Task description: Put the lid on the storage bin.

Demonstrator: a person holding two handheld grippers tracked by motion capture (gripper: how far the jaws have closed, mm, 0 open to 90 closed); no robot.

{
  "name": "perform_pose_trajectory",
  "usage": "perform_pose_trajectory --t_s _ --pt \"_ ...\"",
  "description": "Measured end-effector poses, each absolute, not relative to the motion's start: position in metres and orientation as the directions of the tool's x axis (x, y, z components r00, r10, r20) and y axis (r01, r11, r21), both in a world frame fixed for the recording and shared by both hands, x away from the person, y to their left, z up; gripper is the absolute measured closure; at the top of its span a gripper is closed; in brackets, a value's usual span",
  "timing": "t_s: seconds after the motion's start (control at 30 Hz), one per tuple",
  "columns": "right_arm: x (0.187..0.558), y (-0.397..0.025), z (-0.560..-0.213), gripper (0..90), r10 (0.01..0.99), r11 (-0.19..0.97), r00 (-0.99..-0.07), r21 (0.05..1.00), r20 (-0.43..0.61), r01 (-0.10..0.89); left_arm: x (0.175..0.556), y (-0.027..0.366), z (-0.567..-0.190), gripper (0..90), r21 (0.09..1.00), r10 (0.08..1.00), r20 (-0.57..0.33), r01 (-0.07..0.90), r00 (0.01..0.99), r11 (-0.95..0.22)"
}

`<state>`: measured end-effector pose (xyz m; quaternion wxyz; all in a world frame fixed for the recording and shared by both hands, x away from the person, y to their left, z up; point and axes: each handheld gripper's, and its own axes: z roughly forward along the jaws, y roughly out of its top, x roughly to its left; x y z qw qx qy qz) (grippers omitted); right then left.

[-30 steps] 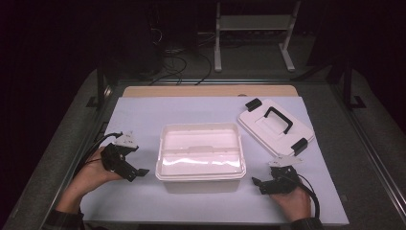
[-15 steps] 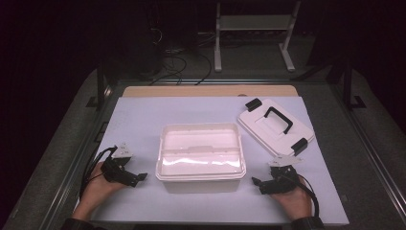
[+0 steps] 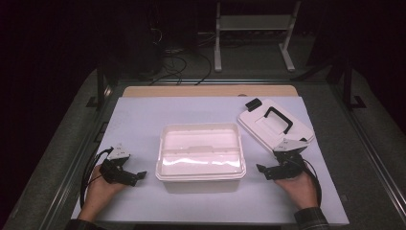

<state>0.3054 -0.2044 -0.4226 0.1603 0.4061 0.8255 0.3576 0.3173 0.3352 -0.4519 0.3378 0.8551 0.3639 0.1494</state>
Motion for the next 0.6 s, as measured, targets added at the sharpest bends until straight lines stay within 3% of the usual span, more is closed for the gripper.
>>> perform_pose_trajectory --t_s 0.6 --pt "0.362 -0.217 -0.37 16.9 0.791 0.419 -0.612 0.716 0.015 0.559 0.317 0.334 -0.452 0.0 0.689 0.732 0.01 0.526 0.681 -0.498"
